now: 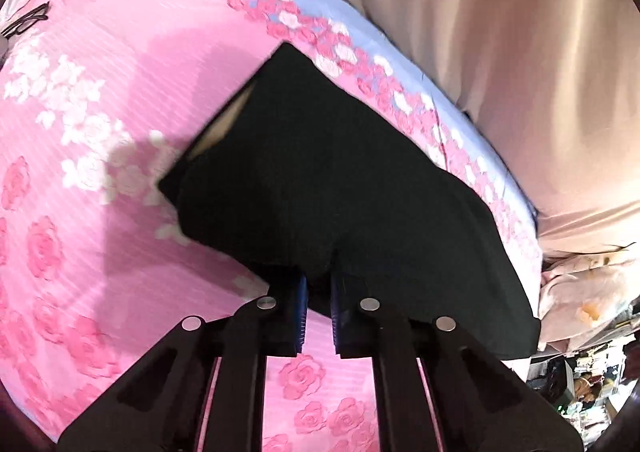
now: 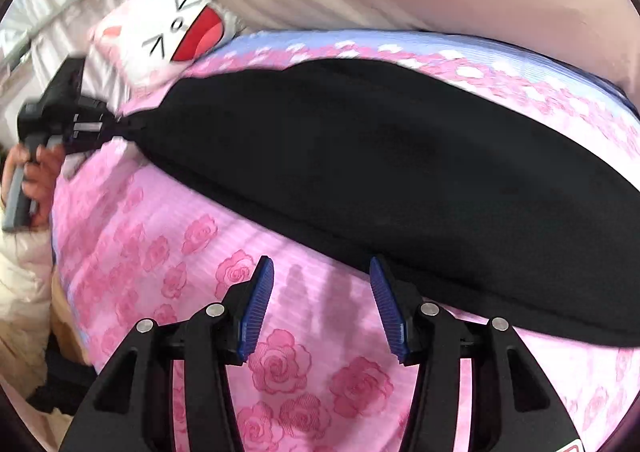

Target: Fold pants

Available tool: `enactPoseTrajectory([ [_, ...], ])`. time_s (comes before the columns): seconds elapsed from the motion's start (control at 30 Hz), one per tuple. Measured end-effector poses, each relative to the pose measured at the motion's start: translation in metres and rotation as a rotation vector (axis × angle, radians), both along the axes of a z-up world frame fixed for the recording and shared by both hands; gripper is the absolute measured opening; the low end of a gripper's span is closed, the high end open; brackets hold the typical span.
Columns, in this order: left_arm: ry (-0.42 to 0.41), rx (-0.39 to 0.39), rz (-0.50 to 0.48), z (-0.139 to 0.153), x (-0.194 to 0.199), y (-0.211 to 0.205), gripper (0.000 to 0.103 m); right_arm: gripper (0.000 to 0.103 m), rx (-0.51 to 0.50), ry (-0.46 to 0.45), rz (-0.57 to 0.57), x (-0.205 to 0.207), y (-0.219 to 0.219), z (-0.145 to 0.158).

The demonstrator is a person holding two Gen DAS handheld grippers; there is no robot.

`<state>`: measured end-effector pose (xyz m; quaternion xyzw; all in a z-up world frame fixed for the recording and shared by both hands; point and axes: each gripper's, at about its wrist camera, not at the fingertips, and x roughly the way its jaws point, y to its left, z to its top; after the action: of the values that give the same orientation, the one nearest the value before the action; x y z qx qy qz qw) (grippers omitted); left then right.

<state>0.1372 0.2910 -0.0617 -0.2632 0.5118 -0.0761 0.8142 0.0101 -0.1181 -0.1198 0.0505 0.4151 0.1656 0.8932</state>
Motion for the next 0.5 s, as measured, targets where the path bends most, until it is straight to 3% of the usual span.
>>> enactPoseTrajectory([
  [0.07, 0.059, 0.026, -0.007, -0.022, 0.005, 0.001, 0.009, 0.05, -0.01, 0.036, -0.064, 0.004, -0.016, -0.009],
  [0.1, 0.106, 0.001, -0.015, -0.038, 0.006, -0.002, 0.009, 0.05, -0.012, 0.051, -0.09, 0.006, -0.02, -0.011],
  [0.23, 0.006, 0.113, -0.013, -0.004, -0.014, -0.02, 0.02, 0.05, 0.111, 0.023, -0.164, 0.014, -0.058, 0.012],
  [0.3, -0.053, 0.21, 0.015, 0.021, -0.028, -0.031, 0.022, 0.038, 0.102, -0.006, -0.166, 0.029, -0.06, 0.028],
  [0.33, -0.087, 0.232, 0.031, 0.033, -0.036, -0.037, 0.023, 0.022, 0.083, -0.021, -0.132, 0.047, -0.053, 0.036],
  [0.37, -0.113, 0.234, 0.033, 0.041, -0.039, -0.038, 0.029, 0.013, 0.073, -0.019, -0.104, 0.062, -0.047, 0.04],
  [0.4, -0.143, 0.233, 0.028, 0.05, -0.044, -0.043, 0.034, 0.011, 0.058, -0.018, -0.078, 0.081, -0.037, 0.041],
  [0.43, -0.166, 0.231, 0.019, 0.055, -0.046, -0.048, 0.047, 0.01, 0.043, -0.008, -0.045, 0.102, -0.024, 0.039],
  [0.5, -0.188, 0.259, 0.007, 0.057, -0.041, -0.074, 0.052, 0.009, 0.022, 0.025, 0.015, 0.135, -0.001, 0.033],
])
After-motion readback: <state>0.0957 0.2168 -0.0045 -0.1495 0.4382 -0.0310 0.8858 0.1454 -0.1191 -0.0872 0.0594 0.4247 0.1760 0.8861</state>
